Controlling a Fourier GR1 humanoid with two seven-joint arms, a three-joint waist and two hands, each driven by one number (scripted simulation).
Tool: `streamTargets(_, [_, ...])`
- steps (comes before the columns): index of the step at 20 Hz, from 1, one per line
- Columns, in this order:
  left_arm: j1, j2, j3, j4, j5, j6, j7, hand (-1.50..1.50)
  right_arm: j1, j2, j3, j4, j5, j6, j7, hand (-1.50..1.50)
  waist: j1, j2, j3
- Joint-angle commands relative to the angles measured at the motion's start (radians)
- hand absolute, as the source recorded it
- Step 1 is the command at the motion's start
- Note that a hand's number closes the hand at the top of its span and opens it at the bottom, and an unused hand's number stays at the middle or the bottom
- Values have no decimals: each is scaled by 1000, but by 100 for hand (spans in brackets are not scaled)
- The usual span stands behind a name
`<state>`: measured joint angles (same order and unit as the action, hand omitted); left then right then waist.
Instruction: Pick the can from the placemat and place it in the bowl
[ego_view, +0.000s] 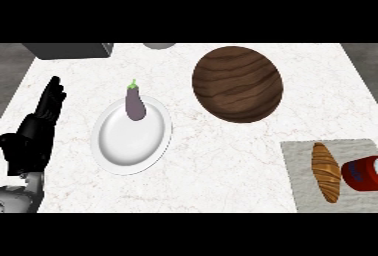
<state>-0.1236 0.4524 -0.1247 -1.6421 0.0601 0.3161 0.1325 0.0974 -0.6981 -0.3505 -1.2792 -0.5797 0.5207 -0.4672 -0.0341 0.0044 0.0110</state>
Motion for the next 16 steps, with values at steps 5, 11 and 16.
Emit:
streamTargets(5, [-60, -20, -9, -4, 0, -2, 42, 0, 32, -269, -54, 201, 254, 247, -273, -150, 35, 2, -3])
streamTargets(11, [-137, -48, -36, 51, -38, 1, 36, 0, -17, -368, 83, 191, 508, 108, -328, -150, 51, 8, -5])
streamTargets(16, [-87, -44, -21, 68, -43, -11, -5, 0, -21, -399, 201, 214, 641, 70, -426, -150, 56, 1, -8])
